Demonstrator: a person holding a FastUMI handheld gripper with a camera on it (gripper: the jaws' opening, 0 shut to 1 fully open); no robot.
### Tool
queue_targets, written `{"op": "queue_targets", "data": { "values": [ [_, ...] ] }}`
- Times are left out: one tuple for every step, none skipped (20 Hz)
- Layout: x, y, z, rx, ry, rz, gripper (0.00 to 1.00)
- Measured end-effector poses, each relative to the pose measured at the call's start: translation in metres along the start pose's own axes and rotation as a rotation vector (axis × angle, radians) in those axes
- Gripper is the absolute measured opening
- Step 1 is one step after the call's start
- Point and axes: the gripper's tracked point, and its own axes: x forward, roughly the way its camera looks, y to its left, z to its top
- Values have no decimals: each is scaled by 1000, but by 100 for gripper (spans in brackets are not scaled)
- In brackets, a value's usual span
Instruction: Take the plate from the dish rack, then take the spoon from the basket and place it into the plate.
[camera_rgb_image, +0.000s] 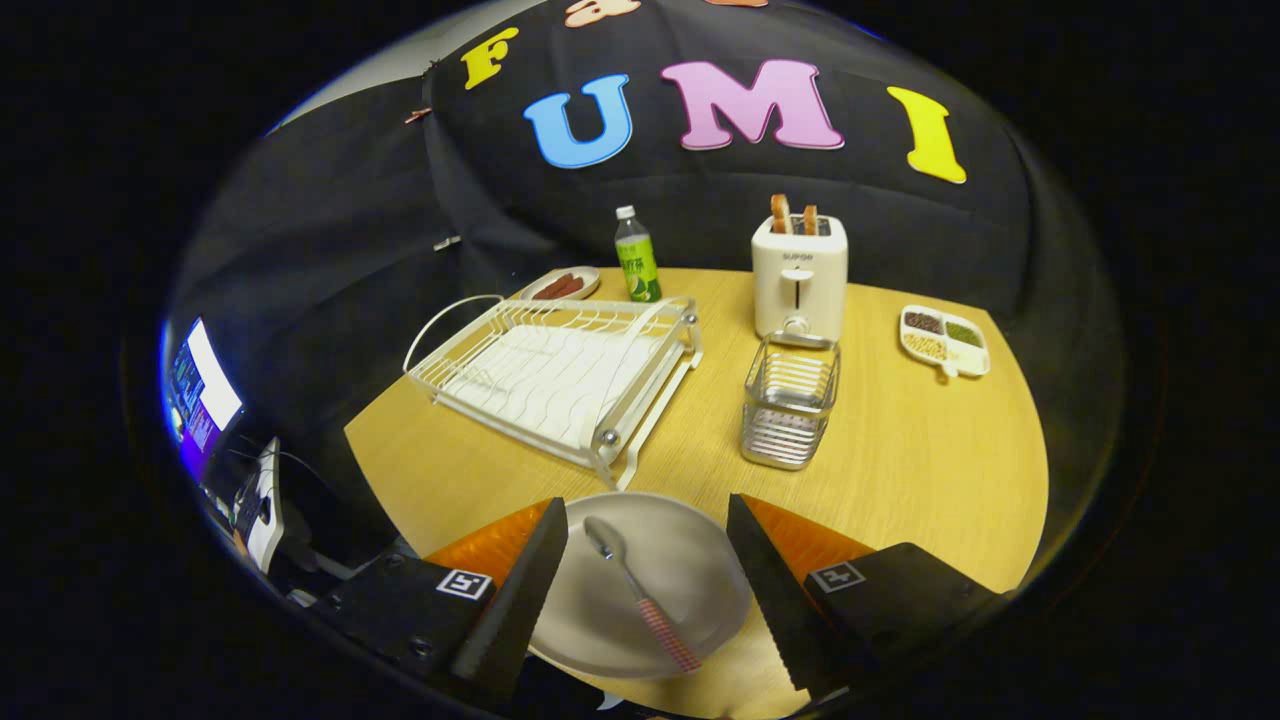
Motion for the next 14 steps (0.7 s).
{"op": "queue_targets", "data": {
  "values": [
    [-7,1,14,12,-31,-26,99],
    [-15,2,29,22,-63,-53,99],
    [-24,4,44,30,-97,-79,99],
    [-33,6,60,36,-131,-106,99],
    [-42,6,75,39,-167,-134,99],
    [-50,8,88,40,-199,-158,99],
    [-58,8,101,44,-231,-182,99],
    [-67,10,114,48,-264,-202,99],
    [-75,11,125,52,-294,-222,99],
    [-83,11,137,56,-326,-243,99],
    [-91,11,148,64,-361,-267,99],
    [-102,13,161,74,-407,-283,98],
    [-113,17,172,84,-450,-292,98],
    [-124,17,181,88,-493,-313,99]
  ]
}}
